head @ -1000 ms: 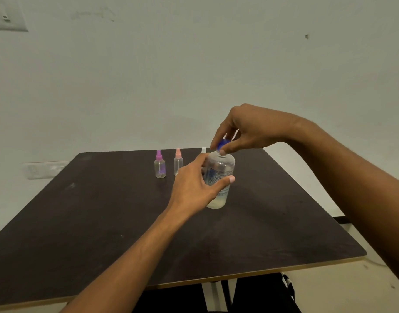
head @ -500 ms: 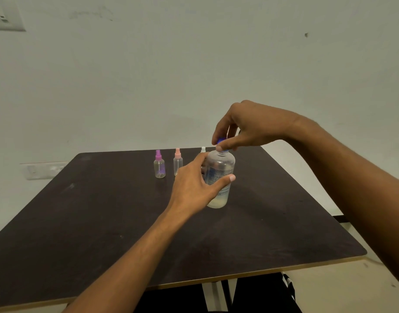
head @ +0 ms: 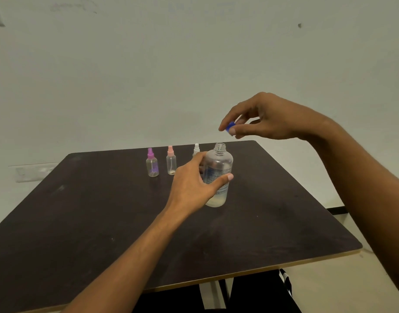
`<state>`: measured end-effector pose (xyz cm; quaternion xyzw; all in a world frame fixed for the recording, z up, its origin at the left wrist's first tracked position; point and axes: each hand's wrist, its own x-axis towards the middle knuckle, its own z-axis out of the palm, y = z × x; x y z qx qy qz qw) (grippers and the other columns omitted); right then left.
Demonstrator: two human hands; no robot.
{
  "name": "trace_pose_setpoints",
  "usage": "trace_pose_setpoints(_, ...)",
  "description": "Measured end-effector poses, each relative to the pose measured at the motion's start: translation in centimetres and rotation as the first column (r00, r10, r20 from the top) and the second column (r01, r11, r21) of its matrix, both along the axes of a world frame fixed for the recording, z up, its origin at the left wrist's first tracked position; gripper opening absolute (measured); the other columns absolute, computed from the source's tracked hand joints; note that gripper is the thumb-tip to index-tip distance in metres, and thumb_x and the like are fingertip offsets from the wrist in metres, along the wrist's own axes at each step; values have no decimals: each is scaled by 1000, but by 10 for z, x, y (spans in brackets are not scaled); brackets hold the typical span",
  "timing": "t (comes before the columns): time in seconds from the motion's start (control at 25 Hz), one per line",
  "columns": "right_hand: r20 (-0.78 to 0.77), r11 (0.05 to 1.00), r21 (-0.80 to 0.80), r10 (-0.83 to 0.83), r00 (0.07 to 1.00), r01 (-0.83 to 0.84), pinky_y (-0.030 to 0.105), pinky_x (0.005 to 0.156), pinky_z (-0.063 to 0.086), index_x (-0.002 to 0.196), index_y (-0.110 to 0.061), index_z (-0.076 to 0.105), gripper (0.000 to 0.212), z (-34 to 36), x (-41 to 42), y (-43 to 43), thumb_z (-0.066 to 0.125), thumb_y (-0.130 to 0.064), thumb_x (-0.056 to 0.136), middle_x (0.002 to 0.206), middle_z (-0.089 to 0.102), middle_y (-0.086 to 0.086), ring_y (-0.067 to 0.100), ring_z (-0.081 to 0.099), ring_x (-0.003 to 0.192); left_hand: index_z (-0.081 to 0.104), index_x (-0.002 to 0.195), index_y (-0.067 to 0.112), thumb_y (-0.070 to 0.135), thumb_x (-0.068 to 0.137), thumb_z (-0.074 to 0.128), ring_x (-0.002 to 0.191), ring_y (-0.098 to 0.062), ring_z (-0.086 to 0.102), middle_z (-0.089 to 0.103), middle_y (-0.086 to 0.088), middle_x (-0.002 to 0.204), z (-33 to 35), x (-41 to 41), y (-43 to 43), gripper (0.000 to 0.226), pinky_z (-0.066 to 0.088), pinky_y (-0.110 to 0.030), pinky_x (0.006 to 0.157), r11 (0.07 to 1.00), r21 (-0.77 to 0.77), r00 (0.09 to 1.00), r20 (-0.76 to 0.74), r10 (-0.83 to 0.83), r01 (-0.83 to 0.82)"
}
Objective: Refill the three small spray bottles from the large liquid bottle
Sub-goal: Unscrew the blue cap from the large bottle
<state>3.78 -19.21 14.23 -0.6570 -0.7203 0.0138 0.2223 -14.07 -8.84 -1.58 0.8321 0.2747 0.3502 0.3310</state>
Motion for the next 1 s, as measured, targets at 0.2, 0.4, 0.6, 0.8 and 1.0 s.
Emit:
trace_pose_setpoints(0.2, -226, 984, 134, -86, 970, 119, 10, 76, 55, 109, -26, 78, 17, -30, 36, -17, 80, -29, 92, 109, 76, -6, 4, 75, 88, 52, 143, 30, 67, 77, 76, 126, -15, 63, 62, 7, 144, -11, 21, 6, 79, 51, -34, 104, 1000, -12, 1000, -2, -17, 17)
trace_pose_setpoints(0.4, -450, 964, 152, -128, 884, 217, 30, 86, 64, 106, -17, 76, 24, -65, 75, -27, 86, -27, 87, 102, 78, 1, 20, 80, 87, 57, 134, 28, 62, 77, 81, 110, -6, 63, 67, 10, 130, -18, 52, 17, 70, 50, -16, 90, 999, -15, 999, 18, -45, 46)
trace_pose_setpoints(0.6, -507, 928, 149, -226, 832, 343, 20, 85, 61, 100, -16, 78, 20, -108, 118, -22, 87, -27, 85, 95, 79, -2, 11, 76, 91, 60, 125, 25, 59, 76, 85, 105, -8, 66, 70, 10, 119, -30, 95, 40, 64, 53, -17, 85, 1000, -22, 1000, 20, -20, 20)
trace_pose_setpoints(0.8, -526, 877, 101, -353, 774, 469, 12, 72, 52, 94, -21, 82, 17, -162, 152, -1, 90, -30, 82, 87, 80, -7, 4, 74, 82, 60, 121, 23, 53, 75, 88, 102, -8, 64, 71, 8, 117, -35, 142, 57, 62, 50, -19, 84, 1000, -29, 999, 38, -9, 10)
trace_pose_setpoints(1.0, -520, 837, 14, -461, 719, 547, 10, 71, 53, 96, -20, 82, 17, -204, 175, 27, 90, -26, 82, 86, 78, -10, -2, 73, 76, 59, 122, 20, 47, 77, 89, 102, -6, 60, 70, 6, 120, -40, 179, 69, 60, 42, -11, 80, 997, -65, 999, 14, -30, 31)
